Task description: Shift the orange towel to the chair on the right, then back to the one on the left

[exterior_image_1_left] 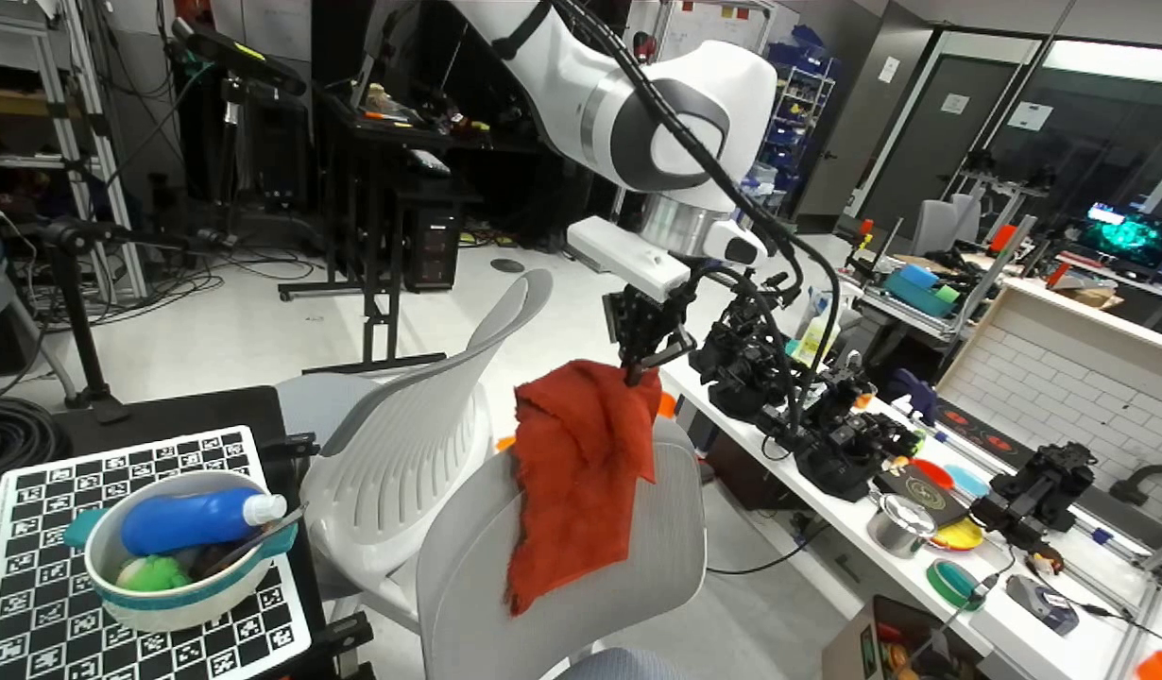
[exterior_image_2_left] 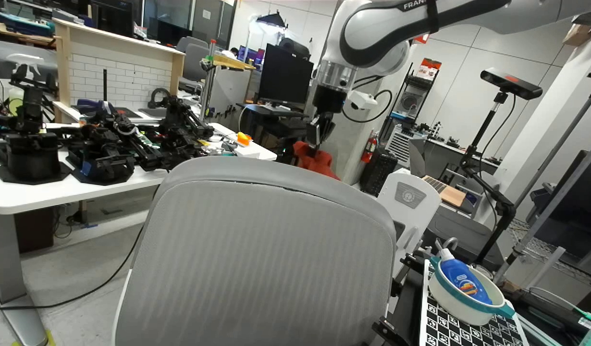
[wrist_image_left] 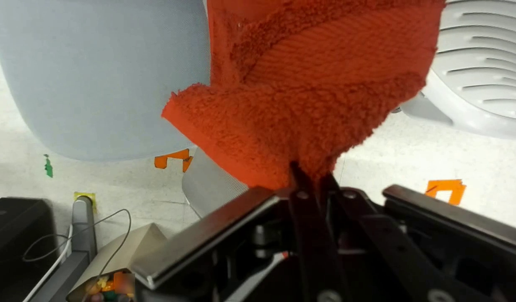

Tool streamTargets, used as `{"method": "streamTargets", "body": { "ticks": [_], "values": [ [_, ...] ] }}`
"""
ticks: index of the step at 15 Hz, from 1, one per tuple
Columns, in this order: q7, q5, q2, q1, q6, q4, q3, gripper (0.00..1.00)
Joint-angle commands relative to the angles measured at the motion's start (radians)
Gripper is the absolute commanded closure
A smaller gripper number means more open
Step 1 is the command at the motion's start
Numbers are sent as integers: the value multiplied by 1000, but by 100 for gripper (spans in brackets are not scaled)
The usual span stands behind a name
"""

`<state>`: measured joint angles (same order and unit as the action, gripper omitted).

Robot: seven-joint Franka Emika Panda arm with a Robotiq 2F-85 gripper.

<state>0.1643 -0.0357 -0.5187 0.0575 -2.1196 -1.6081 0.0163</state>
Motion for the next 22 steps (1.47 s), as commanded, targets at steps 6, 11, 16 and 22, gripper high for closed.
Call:
{"method": "streamTargets", "body": {
  "ticks": [6, 11, 16, 22],
  "values": [
    [-9, -11, 206, -34, 10, -53, 2, 98],
    [-26, -43, 233, -89, 34, 41, 17, 98],
    [-52, -96, 204, -164, 61, 125, 45, 98],
    [-94, -144, 212, -254, 41, 39, 85, 98]
  ]
}}
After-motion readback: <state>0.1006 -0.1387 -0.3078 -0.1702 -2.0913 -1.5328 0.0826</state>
